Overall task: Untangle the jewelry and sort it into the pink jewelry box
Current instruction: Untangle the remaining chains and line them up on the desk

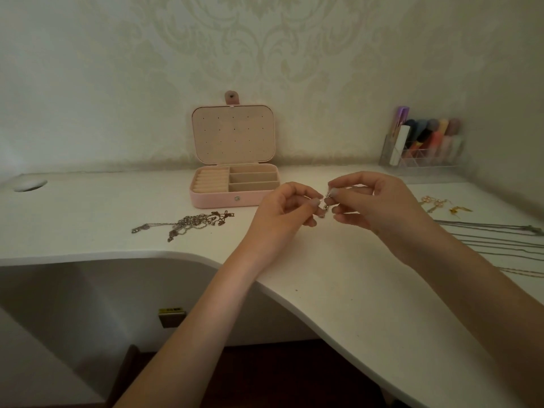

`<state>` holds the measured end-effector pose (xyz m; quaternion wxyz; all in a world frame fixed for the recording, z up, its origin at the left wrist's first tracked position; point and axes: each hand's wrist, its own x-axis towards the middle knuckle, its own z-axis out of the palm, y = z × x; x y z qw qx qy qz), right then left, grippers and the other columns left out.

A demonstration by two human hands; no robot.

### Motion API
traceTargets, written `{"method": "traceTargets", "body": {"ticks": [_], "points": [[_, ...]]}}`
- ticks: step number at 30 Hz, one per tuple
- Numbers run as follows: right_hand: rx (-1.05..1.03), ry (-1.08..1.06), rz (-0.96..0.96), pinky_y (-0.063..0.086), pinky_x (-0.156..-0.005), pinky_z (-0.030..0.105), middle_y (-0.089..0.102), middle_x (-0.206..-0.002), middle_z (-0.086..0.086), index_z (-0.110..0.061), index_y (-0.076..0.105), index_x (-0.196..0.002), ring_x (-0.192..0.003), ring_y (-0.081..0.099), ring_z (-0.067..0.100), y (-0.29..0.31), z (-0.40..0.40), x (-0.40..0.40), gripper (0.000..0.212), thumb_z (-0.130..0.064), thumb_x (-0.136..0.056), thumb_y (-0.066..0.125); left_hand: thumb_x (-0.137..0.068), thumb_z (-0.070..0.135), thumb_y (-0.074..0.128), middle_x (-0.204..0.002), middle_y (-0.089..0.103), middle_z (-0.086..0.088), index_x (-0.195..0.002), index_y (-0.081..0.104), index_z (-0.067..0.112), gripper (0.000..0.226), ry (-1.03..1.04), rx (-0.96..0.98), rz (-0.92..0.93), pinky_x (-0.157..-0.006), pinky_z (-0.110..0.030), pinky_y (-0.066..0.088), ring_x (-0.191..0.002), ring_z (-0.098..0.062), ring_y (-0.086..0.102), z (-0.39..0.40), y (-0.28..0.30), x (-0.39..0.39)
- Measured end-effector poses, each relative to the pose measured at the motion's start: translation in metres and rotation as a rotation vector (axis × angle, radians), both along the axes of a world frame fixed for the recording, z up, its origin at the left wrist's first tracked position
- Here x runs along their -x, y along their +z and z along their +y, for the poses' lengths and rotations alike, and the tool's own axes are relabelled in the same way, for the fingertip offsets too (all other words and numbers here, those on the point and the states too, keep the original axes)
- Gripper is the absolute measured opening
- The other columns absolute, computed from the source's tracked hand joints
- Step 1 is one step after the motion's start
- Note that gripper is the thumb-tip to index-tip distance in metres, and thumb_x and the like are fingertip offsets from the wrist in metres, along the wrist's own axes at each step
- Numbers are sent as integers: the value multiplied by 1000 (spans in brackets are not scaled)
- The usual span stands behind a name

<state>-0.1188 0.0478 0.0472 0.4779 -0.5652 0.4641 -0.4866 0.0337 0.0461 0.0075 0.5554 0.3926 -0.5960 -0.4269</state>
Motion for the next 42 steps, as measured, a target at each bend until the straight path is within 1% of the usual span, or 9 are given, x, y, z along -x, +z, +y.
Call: {"method": "traceTargets", "body": {"ticks": [7, 10, 15, 17, 20, 28, 34, 38, 42], "points": [[-216, 108, -253, 54, -59, 15, 70, -82, 11, 2, 68, -98, -60, 63, 8, 0, -3, 4, 16, -6, -85, 64, -82, 13, 71, -72, 60, 10, -91, 67, 13, 9, 91, 74, -62, -56, -12, 37, -56, 1, 47, 1, 0, -1], [-279, 148, -290, 54, -58, 15, 69, -86, 12, 6, 66, -102, -60, 61, 6, -1, -2, 2, 26, -13, -84, 65, -79, 12, 74, -77, 62, 8, -86, 67, 15, 10, 131, 119, -60, -57, -12, 37, -60, -4, 49, 0, 0, -1], [-317, 145, -305, 53, -56, 14, 65, -72, 5, 4, 65, -99, -56, 58, 6, -4, -1, -2, 24, -17, -86, 64, -79, 10, 74, -78, 69, 7, -80, 69, 14, 7, 165, 147, -47, -53, -10, 38, -61, -2, 54, 3, 1, 1], [-303, 138, -275, 53, -56, 14, 64, -73, 6, 4, 65, -97, -56, 57, 6, -5, 0, -3, 24, -17, -87, 64, -79, 10, 73, -76, 69, 6, -79, 70, 14, 5, 190, 154, -44, -53, -10, 38, -61, 0, 55, 3, 1, 2], [-252, 108, -204, 54, -57, 14, 65, -74, 7, 5, 66, -95, -55, 58, 6, -7, 2, -4, 25, -18, -87, 64, -80, 12, 73, -75, 69, 9, -76, 69, 21, 11, 222, 181, -80, -64, -17, 46, -69, -4, 60, 3, -1, 1], [38, -40, 139, 54, -56, 17, 69, -71, 10, 1, 71, -88, -53, 62, 6, -9, 0, -5, 20, -19, -85, 68, -87, 16, 65, -74, 66, 12, -78, 67, 17, 9, 247, 214, -280, -72, -22, 48, -74, -2, 61, 1, -4, 4], [139, -88, 281, 54, -53, 18, 70, -69, 11, -1, 71, -83, -52, 63, 7, -12, -2, -3, 19, -19, -85, 70, -89, 14, 61, -76, 65, 11, -79, 64, 13, 11, 274, 345, -445, -74, -9, 41, -79, -2, 58, -3, -9, 4], [162, -87, 318, 54, -52, 19, 68, -66, 10, -2, 70, -80, -51, 62, 9, -13, -3, -3, 17, -18, -85, 69, -90, 15, 61, -76, 65, 12, -77, 62, 17, 13, 243, 297, -413, -74, -18, 46, -79, -4, 60, -4, -10, 4], [173, -72, 347, 53, -51, 19, 66, -62, 7, -5, 68, -74, -49, 60, 7, -13, -4, -3, 16, -17, -86, 68, -91, 13, 59, -75, 66, 6, -79, 61, 13, 12, 175, 221, -353, -65, -10, 41, -69, 1, 57, -2, -6, 4]]}}
